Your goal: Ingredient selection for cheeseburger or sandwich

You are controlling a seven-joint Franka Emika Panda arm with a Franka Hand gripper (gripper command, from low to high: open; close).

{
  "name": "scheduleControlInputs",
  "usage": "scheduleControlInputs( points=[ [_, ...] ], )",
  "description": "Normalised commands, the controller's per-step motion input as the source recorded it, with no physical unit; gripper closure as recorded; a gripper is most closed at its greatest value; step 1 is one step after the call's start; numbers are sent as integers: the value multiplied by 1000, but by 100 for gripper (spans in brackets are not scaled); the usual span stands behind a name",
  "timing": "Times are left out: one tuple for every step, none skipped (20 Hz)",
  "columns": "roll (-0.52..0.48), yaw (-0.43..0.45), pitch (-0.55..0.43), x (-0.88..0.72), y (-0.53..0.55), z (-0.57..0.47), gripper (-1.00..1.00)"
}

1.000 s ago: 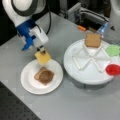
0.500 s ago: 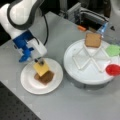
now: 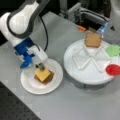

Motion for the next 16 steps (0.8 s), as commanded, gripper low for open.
scheduleControlInputs(
  points=[
    [225, 152, -41, 249, -149, -148, 100],
    [215, 155, -35, 241, -157, -132, 100],
    [212, 157, -33, 233, -171, -105, 100],
    [210, 165, -32, 218, -189, -83, 100],
    [206, 168, -33, 203, -207, -63, 100],
    [207, 170, -35, 188, -227, -48, 100],
    [206, 168, -34, 181, -237, -36, 100],
    [209, 178, -38, 174, -245, -28, 100],
    [207, 184, -37, 167, -248, -25, 100],
    [202, 190, -34, 161, -244, -25, 100],
    [195, 194, -30, 152, -246, -28, 100],
    [186, 197, -21, 146, -239, -28, 100],
    [183, 198, -16, 144, -227, -28, 100],
    [182, 203, -3, 143, -213, -21, -100],
    [181, 204, 2, 145, -198, -15, -100],
    [157, 208, 11, 149, -176, -16, -100]
  ],
)
